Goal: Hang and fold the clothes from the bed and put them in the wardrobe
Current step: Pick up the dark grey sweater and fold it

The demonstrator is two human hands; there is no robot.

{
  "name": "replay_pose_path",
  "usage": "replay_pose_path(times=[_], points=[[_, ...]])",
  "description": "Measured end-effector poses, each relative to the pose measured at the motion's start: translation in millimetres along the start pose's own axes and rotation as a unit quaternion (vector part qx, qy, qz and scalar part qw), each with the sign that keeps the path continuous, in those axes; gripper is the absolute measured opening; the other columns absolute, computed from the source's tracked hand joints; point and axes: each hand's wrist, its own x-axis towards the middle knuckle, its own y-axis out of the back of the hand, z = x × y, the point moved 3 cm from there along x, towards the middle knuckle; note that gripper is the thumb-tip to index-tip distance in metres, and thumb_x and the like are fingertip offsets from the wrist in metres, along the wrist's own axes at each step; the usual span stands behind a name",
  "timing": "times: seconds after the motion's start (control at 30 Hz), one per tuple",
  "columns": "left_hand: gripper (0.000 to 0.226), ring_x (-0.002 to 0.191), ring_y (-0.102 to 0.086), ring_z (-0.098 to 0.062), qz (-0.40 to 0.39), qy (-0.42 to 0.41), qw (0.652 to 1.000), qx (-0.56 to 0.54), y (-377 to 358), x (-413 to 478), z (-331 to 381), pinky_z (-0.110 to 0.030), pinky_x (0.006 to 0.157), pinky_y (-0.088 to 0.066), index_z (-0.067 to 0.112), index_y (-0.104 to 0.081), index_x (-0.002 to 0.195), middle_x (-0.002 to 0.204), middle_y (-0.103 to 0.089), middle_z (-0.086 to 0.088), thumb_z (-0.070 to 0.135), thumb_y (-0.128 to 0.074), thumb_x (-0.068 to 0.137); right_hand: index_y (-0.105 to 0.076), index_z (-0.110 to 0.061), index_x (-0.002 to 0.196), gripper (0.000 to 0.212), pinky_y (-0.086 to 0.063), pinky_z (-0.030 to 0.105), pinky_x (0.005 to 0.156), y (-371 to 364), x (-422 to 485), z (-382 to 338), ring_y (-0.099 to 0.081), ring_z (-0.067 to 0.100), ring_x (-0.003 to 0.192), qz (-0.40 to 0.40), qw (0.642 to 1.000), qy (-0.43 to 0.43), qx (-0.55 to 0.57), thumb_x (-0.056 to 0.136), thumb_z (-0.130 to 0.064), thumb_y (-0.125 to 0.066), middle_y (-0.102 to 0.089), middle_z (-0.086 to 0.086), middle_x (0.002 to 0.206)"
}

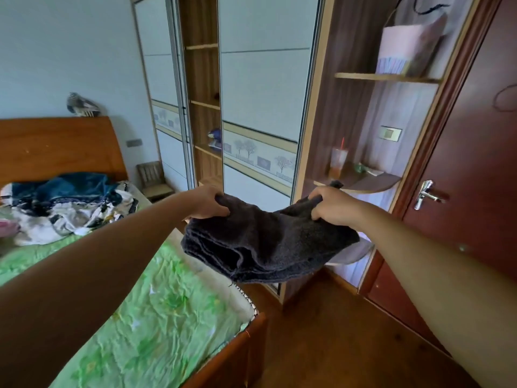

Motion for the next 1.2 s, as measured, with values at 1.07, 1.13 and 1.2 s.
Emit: replay_pose_path(times=[1.07,1.13,1.2], points=[[0.050,0.101,-0.062,-0.024,0.108,0.257,0.960,0.022,47.0,425.1,-94.6,-0.028,0.082,-0.047,0.011,-0.063,0.126,0.116,-0.065,-0.008,0.038,-0.072,0.085,-0.055,-0.021,0.114,0.029,-0.043,0.034,0.069,16.4,592.7,-57.6,-0.058,0.025,0.095,-0.125,0.959,0.239,-0.085,0.086,-0.015,-0.061,-0.061,0.010,0.106],[0.045,0.097,-0.062,-0.023,0.121,0.279,0.952,0.026,53.8,429.6,-99.8,-0.028,0.080,-0.047,0.011,-0.066,0.121,0.112,-0.067,-0.008,0.038,-0.072,0.085,-0.055,-0.020,0.115,0.028,-0.040,0.034,0.066,13.0,611.8,-70.7,-0.057,0.024,0.093,-0.135,0.954,0.254,-0.087,0.088,-0.015,-0.059,-0.059,0.009,0.103],[0.041,0.098,-0.062,-0.024,0.128,0.295,0.946,0.031,62.0,434.1,-105.3,-0.032,0.086,-0.051,0.010,-0.067,0.116,0.112,-0.067,-0.008,0.037,-0.073,0.085,-0.055,-0.017,0.118,0.027,-0.040,0.035,0.067,6.2,628.8,-85.3,-0.056,0.026,0.093,-0.143,0.946,0.274,-0.093,0.090,-0.015,-0.057,-0.058,0.010,0.104]])
